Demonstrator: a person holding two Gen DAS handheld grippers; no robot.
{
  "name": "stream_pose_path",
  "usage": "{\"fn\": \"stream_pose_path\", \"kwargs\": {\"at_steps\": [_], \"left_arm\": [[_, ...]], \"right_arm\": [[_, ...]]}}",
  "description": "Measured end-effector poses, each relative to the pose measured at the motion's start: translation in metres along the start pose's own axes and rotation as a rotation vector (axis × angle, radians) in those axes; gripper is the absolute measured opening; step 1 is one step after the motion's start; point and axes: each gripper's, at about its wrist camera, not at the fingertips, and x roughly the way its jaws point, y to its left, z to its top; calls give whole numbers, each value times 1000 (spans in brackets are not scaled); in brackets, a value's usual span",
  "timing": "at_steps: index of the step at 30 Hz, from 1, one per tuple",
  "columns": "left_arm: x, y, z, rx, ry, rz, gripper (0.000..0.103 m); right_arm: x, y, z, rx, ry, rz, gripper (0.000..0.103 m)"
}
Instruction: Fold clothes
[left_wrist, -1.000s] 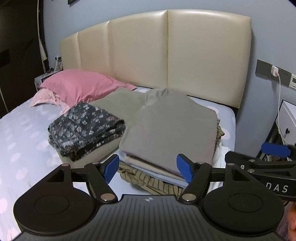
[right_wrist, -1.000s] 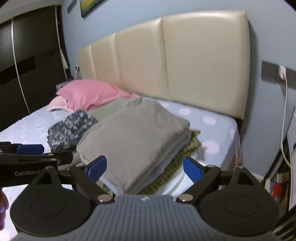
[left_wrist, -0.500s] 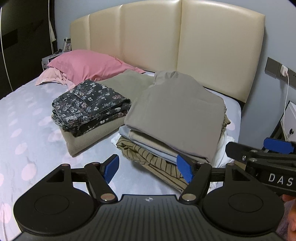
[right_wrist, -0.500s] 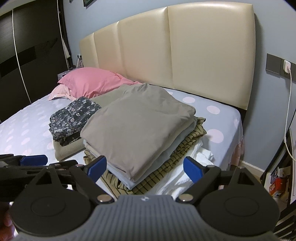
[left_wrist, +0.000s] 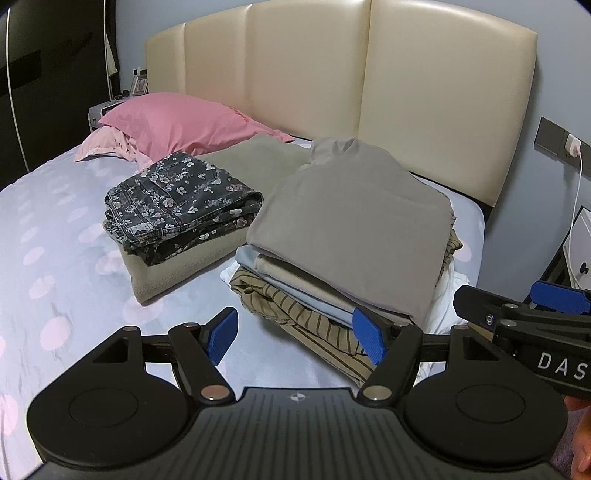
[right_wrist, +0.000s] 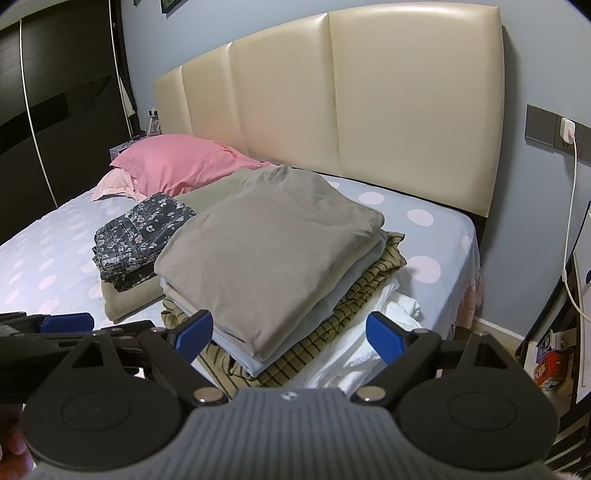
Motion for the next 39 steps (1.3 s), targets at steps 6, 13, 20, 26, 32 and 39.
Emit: {"fn": "stream_pose_path", "kwargs": {"at_steps": [6, 13, 20, 26, 32, 39], "left_arm": [[1, -3, 1, -7, 0, -2, 68], [3, -4, 2, -12, 3, 6, 69], [3, -7, 3, -7, 2, 16, 69], [3, -8, 4, -11, 6, 20, 69], [3, -8, 4, -14, 7, 21, 69], [1, -10, 3, -6, -11, 27, 69]], "right_arm": [[0, -5, 0, 14, -3, -4, 91], [1, -6, 0, 20, -2, -3, 91], [0, -8, 0, 26, -2, -2, 91], [0, -10, -1, 32, -3, -5, 91], [-1, -9, 0, 33, -4, -8, 91], [-2, -11, -1, 39, -5, -9, 91]]}}
